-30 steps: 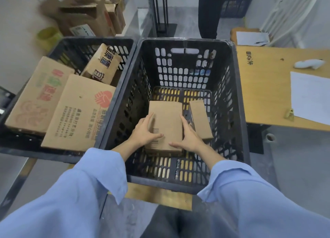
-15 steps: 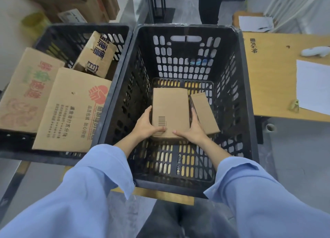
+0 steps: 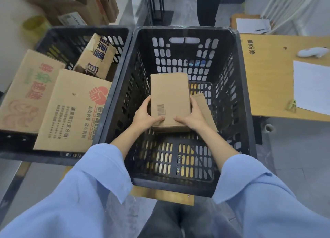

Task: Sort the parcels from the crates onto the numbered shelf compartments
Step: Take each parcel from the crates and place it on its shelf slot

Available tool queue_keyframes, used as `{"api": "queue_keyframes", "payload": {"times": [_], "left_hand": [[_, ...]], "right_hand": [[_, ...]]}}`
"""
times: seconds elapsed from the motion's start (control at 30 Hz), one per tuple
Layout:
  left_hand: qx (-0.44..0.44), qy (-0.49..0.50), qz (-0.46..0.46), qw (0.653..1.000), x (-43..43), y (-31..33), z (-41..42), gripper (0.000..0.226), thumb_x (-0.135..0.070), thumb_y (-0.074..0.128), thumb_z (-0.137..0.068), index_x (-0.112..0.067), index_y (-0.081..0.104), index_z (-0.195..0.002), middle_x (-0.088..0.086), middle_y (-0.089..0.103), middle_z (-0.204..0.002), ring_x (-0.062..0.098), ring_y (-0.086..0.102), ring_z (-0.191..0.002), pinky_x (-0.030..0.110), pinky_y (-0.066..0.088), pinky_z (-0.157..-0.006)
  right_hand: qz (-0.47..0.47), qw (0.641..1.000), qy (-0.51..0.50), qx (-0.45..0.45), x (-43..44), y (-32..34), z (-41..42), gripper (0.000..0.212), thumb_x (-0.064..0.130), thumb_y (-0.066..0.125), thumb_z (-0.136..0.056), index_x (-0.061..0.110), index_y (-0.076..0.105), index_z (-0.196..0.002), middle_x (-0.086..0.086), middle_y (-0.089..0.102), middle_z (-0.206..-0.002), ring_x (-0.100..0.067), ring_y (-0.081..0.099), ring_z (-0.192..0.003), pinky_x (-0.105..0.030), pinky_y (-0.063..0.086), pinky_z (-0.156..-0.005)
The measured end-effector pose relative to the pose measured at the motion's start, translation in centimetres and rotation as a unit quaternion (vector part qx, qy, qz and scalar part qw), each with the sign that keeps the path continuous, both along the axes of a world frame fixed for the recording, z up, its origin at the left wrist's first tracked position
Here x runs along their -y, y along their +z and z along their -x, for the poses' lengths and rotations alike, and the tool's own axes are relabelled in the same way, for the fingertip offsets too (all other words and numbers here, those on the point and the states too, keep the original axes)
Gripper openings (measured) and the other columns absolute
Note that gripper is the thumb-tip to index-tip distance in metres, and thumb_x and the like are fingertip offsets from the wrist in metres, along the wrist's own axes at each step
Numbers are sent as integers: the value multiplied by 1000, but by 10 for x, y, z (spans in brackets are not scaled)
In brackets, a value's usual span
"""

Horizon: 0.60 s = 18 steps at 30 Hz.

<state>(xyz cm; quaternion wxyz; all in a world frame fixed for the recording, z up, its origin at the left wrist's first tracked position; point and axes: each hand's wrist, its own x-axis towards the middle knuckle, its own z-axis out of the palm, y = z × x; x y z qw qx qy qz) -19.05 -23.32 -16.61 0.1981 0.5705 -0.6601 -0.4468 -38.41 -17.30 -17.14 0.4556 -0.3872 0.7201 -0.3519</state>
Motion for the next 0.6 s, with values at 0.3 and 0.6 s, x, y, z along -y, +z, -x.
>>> {"api": "queue_keyframes", "payload": {"times": [0.3, 0.6], "left_hand": [[-79, 2, 131, 988, 2, 57, 6, 87, -23, 84, -74, -33, 34, -145, -13, 46, -144, -8, 42, -127, 32, 42, -107], [-137, 45, 223, 964, -29, 127, -6, 89, -23, 84, -75, -27, 31, -146, -19, 44, -140, -10, 41, -128, 19, 42, -103]], "right_hand": [[108, 994, -10, -23, 10, 65, 16, 112, 19, 89, -68, 29, 17, -153, 3, 35, -148, -14, 40, -129, -46, 37, -113], [183, 981, 50, -46, -2, 142, 4, 120, 27, 87, -73, 29, 2, -158, -4, 21, -147, -11, 33, -126, -36, 26, -114]]}}
